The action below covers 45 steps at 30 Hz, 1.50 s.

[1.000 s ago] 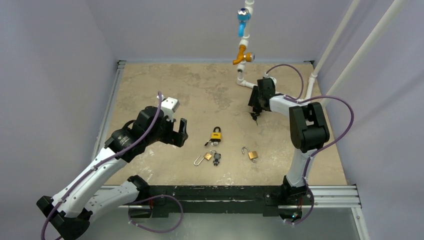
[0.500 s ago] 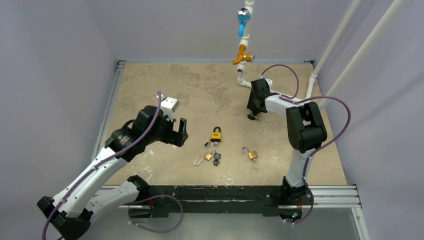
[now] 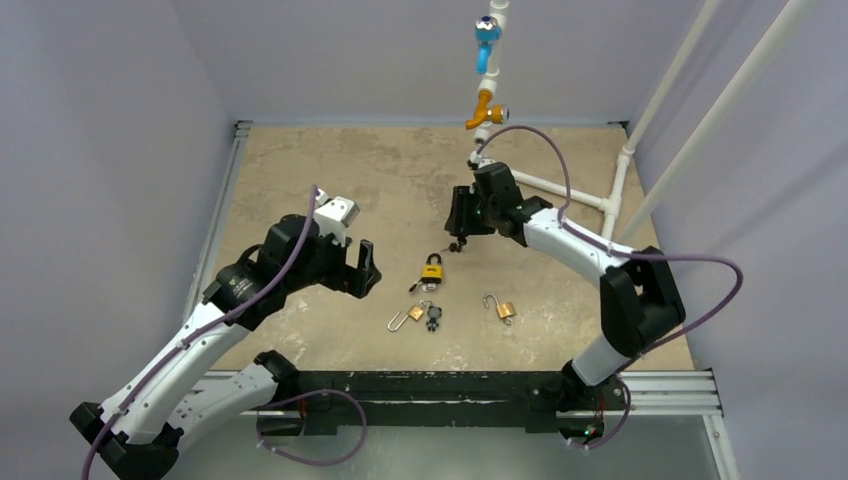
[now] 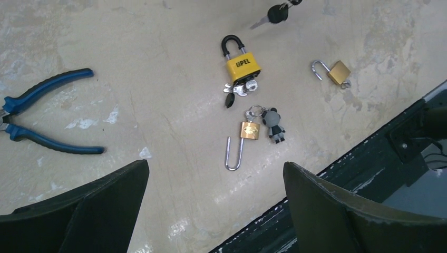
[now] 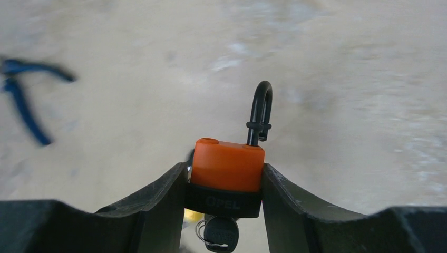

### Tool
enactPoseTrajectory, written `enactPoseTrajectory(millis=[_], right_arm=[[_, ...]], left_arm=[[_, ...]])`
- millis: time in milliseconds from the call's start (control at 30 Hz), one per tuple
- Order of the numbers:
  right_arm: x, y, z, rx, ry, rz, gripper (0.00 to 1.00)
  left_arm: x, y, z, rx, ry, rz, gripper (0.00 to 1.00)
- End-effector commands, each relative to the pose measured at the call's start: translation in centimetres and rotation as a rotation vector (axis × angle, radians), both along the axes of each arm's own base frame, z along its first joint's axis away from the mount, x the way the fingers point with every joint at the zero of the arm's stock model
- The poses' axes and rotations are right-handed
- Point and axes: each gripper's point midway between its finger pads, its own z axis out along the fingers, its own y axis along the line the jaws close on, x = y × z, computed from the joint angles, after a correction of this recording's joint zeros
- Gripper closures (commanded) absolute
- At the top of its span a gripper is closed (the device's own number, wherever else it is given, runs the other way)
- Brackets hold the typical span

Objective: Lock with the key
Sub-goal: Pick up the lock from the center of the board, then lock the lock.

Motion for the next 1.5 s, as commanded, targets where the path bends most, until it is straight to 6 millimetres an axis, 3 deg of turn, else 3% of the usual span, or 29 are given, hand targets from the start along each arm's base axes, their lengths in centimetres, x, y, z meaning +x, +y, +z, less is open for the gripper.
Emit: enactPoseTrajectory(millis=[0,400,533,933,1267,1467], right_arm=[[-4.9,5.8,7.1,0.287,-0.060,0.249,1.00],[-18.6,8.8,19.2,0.743,-0.109,0.767,1.00],[-21.8,8.6,21.5,0.816,-0.118,0.882,1.00],[-28.0,10.5,24.0,0.930,-0.072,1.149,1.00],[-30.1,10.3,26.0,0.908,-0.155,1.241,1.00],[-30.6,10.2,26.7,0.898,-0.189,1.271,1.00]], left_arm=[[-0.2,-1.6,2.7,-0.100,-0.095,-0.093,0.00],[-2.9,-3.9,11.0,-0.237,-0.297,-0.353,0.02],[-4.5,-4.5,13.1,-0.268,-0.377,-0.474,0.04],[-8.4,-5.4,13.4,-0.360,-0.417,-0.683,0.18],[-10.7,-6.0,12.4,-0.413,-0.358,-0.807,0.44],[-11.5,-6.7,12.1,-0.455,-0.296,-0.871,0.48]])
